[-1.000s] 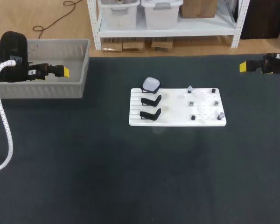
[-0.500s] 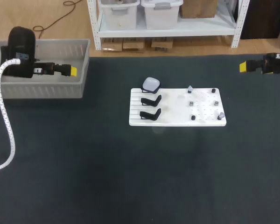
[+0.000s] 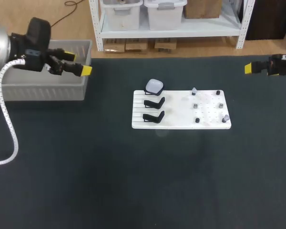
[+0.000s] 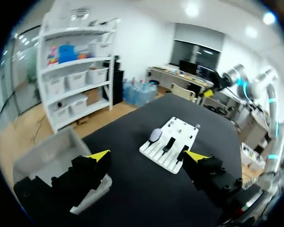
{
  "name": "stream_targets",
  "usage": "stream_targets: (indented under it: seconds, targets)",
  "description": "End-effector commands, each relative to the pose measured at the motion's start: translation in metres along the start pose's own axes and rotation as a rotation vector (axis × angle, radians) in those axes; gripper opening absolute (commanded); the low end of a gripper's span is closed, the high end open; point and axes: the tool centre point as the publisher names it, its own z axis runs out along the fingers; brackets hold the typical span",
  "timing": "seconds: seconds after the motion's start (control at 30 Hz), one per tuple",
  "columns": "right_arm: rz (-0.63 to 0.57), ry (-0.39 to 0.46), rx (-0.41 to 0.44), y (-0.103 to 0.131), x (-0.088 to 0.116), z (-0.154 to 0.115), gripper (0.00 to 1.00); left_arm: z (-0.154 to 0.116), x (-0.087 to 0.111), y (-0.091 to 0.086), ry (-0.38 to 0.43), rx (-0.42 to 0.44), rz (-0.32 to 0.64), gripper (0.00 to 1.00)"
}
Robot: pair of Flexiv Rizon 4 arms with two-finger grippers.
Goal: Pick up each earbud case from the left stands, insert the matching earbuds, close the lid, and place the case in the box.
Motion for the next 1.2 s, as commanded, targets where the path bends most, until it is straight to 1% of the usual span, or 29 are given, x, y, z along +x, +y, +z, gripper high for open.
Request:
stream_targets:
  seconds: [0.03, 0.17, 0.3, 0.37, 0.5, 0.8, 1.0, 1.2]
  targets:
    - [0.000, 0.001, 0.002, 0.001, 0.000, -0.001, 1.00, 0.021, -0.004, 0.008, 0.035, 0.273, 0.210, 1.00]
    - [0.000, 0.001, 0.002, 0.001, 0.000, -0.001, 1.00, 0.039, -0.005, 0.010, 0.076, 0.325, 0.273, 1.00]
    - [0.000, 0.001, 0.002, 0.001, 0.000, -0.001, 1.00, 0.055, -0.004, 0.012, 0.097, 0.353, 0.328, 1.00]
    - [0.000, 0.001, 0.002, 0.001, 0.000, -0.001, 1.00, 0.063, -0.003, 0.009, 0.111, 0.372, 0.374, 1.00]
    - [0.000, 0.001, 0.002, 0.001, 0.000, -0.001, 1.00, 0.080, -0.001, 0.003, 0.119, 0.436, 0.412, 1.00]
    - [0.000, 0.001, 0.002, 0.001, 0.000, -0.001, 1.00, 0.118, 0.011, -0.002, 0.123, 0.521, 0.433, 1.00]
    - [0.000, 0.001, 0.002, 0.001, 0.000, -0.001, 1.00, 0.142, 0.022, -0.005, 0.115, 0.554, 0.437, 1.00]
    - [0.000, 0.001, 0.002, 0.001, 0.000, -0.001, 1.00, 0.158, 0.028, -0.010, 0.102, 0.571, 0.434, 1.00]
